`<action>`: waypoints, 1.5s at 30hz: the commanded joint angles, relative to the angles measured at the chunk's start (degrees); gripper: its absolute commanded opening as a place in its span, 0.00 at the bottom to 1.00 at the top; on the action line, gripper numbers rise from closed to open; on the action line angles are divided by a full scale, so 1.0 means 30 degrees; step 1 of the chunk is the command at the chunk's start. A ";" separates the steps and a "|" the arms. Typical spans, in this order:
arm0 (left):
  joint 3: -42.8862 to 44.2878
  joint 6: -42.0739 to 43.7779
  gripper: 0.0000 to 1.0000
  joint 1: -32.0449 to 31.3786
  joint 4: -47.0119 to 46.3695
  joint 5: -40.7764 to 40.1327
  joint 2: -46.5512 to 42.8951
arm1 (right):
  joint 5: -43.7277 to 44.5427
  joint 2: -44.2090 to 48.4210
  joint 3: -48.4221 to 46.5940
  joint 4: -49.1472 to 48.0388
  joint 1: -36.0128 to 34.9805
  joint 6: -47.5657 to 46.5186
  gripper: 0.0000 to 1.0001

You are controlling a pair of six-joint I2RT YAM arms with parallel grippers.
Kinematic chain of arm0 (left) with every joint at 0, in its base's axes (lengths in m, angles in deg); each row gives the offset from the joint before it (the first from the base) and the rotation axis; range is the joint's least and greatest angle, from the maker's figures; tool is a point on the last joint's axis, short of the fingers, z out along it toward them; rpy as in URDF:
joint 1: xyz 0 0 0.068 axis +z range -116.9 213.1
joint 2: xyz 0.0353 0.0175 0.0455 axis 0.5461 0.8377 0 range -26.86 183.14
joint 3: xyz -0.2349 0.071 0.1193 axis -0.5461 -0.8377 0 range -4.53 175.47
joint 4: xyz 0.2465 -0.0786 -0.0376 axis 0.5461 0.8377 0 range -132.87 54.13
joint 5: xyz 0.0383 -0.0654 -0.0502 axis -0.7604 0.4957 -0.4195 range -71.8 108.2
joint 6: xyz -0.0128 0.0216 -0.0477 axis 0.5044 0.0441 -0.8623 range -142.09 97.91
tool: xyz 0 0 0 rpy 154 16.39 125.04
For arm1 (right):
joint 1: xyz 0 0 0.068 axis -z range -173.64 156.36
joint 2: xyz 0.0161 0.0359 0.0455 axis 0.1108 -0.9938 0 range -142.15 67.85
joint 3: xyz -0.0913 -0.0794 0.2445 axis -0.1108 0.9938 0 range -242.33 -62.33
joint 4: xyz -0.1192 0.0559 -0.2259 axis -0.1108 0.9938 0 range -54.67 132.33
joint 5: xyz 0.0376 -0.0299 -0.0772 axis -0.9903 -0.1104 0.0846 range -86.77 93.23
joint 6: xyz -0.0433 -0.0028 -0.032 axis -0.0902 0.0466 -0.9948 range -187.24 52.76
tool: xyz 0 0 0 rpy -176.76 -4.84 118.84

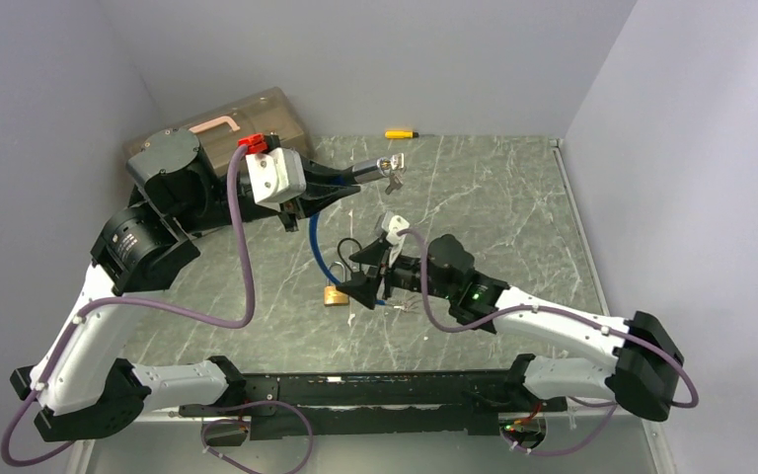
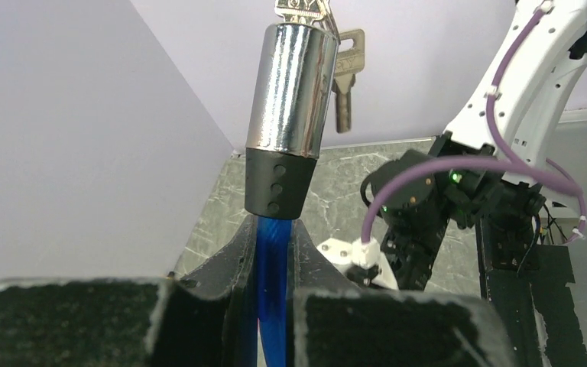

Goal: Unlock with the key

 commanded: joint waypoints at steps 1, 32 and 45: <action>0.0970 -0.0461 0.00 0.0050 -0.1702 0.0457 -0.0205 | 0.3643 -0.1424 0.0562 -0.4362 -0.0684 -0.1537 0.71; 0.2372 -0.1545 0.00 0.3138 -0.1002 -0.1907 0.9906 | 1.3076 0.5967 0.2953 0.8546 0.1735 -0.0387 0.00; 0.8038 0.0406 0.00 0.3140 0.0557 -0.2027 2.0070 | 1.3887 0.0788 0.2242 0.9441 0.4577 0.3839 0.05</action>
